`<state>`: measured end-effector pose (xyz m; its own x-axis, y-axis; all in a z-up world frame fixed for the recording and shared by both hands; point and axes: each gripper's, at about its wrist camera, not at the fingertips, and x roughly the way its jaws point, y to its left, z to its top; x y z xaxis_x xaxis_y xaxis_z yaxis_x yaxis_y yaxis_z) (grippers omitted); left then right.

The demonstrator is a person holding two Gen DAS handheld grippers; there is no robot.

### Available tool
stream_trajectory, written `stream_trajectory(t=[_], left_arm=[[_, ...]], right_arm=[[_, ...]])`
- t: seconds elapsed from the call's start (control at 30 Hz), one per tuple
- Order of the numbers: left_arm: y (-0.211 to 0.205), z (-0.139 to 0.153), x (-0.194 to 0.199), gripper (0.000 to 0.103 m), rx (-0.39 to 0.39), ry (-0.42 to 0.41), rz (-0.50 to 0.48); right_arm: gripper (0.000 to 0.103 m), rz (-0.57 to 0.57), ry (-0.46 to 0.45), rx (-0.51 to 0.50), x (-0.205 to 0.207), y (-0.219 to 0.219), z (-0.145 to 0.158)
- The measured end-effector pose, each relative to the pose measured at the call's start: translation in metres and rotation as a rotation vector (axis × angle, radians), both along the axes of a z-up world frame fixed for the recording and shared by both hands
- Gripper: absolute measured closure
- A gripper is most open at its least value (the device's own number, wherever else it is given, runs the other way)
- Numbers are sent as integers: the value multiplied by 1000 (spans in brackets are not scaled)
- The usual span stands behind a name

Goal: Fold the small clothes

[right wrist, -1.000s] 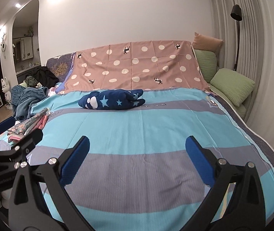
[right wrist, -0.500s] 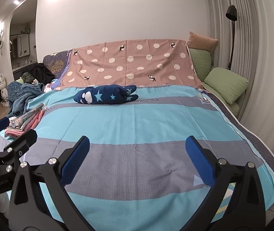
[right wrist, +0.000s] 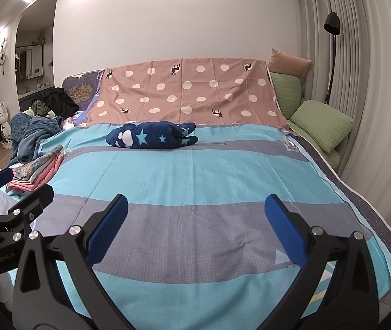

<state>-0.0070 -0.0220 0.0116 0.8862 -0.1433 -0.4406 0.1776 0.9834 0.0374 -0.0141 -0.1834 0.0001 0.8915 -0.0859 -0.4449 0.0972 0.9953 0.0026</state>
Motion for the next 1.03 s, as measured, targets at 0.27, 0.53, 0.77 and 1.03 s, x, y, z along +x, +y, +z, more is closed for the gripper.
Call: stream_trajectory(t=[0.27, 0.53, 0.77, 1.03], left_arm=[[2, -4, -1, 1, 8, 3, 6], [2, -6, -1, 1, 17, 6, -1], [-1, -8, 0, 1, 22, 12, -6], [-2, -10, 0, 1, 25, 16, -4]], right_arm=[[2, 7, 8, 2, 2, 4, -3], [2, 11, 25, 6, 4, 6, -8], [2, 1, 34, 13, 4, 4, -10], [2, 7, 39, 11, 4, 3, -12]])
